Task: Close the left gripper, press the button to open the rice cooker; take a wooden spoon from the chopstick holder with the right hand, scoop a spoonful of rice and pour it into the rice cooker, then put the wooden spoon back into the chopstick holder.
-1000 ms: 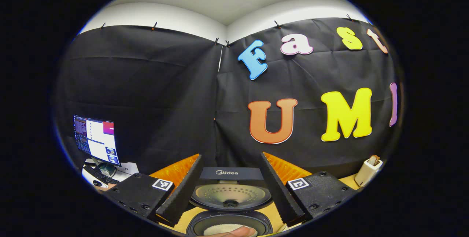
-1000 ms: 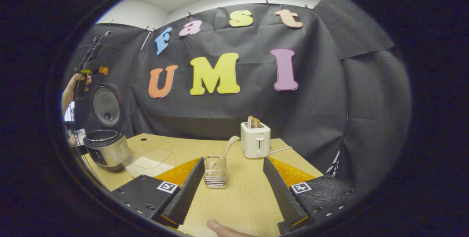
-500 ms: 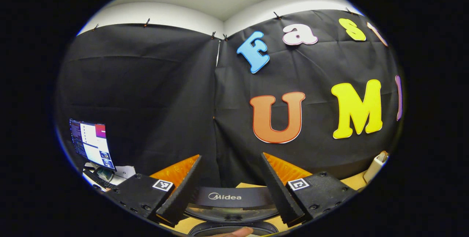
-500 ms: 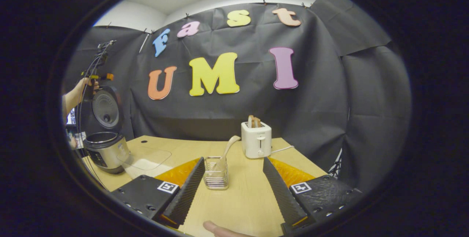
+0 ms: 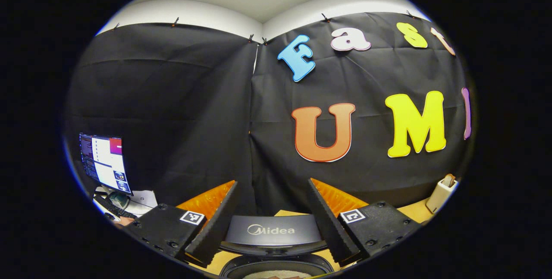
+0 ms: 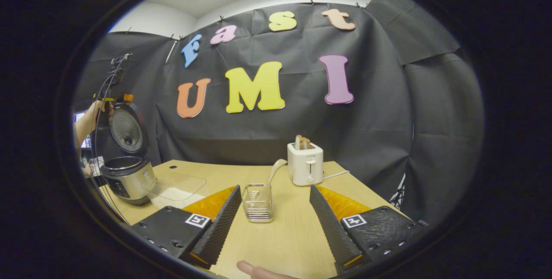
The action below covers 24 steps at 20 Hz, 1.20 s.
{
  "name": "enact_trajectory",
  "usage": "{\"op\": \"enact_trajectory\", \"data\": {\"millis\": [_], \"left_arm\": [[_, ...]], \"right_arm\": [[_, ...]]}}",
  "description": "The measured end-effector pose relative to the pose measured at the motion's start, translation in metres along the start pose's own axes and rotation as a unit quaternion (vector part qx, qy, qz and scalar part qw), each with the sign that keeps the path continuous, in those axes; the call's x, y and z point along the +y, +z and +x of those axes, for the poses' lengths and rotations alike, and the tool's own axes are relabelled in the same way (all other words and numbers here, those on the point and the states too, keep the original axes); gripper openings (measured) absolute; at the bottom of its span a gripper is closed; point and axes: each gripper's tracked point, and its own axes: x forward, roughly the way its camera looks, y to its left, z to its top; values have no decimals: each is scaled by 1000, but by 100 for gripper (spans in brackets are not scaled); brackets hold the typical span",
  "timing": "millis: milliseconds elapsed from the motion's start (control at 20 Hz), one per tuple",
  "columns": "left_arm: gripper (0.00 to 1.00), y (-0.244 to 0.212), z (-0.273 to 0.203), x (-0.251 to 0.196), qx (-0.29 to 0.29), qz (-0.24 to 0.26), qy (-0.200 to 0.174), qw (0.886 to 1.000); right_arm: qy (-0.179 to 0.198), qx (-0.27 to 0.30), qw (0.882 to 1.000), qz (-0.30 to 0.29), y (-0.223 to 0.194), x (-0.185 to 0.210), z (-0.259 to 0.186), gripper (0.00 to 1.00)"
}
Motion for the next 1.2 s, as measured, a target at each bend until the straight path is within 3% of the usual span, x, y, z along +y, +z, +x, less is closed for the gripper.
{"op": "enact_trajectory", "data": {"millis": [350, 650, 900, 1200], "left_arm": [[98, -33, -69, -6, 19, 4, -5, 1000], [97, -86, -118, -14, 90, 4, -51, 995], [96, -137, -146, -21, 160, -11, -95, 983], [96, -167, -159, -21, 176, 2, -92, 980]], "right_arm": [[-2, -5, 1000, -5, 4, 7, -8, 96], [9, 1, 1000, -29, -3, 20, -7, 95], [11, 18, 1000, -19, -7, 25, -7, 96], [14, 5, 1000, -28, 0, 27, -16, 96]]}}
